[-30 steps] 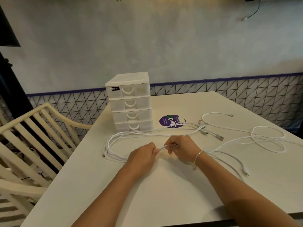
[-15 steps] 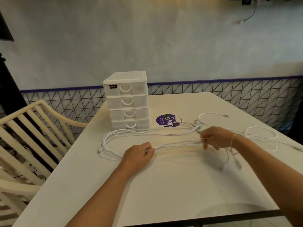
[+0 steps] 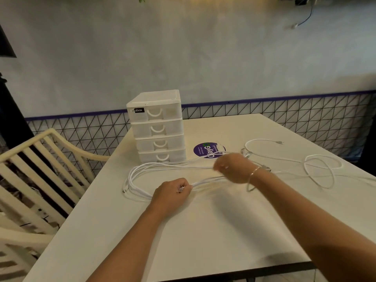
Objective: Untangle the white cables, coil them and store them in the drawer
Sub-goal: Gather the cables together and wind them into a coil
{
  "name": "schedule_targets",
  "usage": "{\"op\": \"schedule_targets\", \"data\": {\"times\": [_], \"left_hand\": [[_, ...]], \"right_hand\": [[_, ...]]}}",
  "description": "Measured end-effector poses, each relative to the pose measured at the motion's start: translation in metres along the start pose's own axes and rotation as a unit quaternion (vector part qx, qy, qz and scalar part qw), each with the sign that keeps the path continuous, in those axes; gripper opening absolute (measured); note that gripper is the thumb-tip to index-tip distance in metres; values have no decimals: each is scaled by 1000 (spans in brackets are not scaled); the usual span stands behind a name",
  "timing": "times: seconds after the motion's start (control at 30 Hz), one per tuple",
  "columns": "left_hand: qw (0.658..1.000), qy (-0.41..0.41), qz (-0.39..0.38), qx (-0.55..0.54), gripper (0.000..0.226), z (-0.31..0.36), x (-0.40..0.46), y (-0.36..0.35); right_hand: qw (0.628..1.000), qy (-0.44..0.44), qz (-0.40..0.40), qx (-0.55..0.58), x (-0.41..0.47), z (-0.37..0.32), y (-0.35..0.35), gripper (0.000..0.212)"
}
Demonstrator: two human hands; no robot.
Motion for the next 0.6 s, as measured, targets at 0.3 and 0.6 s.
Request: {"op": "schedule_targets", "data": {"times": [0.3,0.6], "left_hand": [[998,-11,-7,-54,20,-7,4,-1],[990,-33,-36,-131,20,-10,7,-1]], "right_hand": [[978,41,-93,183,17,-31,-15,23],[972,48,-118,196,21,-39,-18,20]]}}
Point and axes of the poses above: each hand's wrist, its own x-axis towards the middle knuckle, its own y-axis out of the back of the hand, z = x × y, the point moved 1 cm from there along x, towards the middle knuckle, and after that the axes turned 13 degrees about -z, right-handed, at the moved point
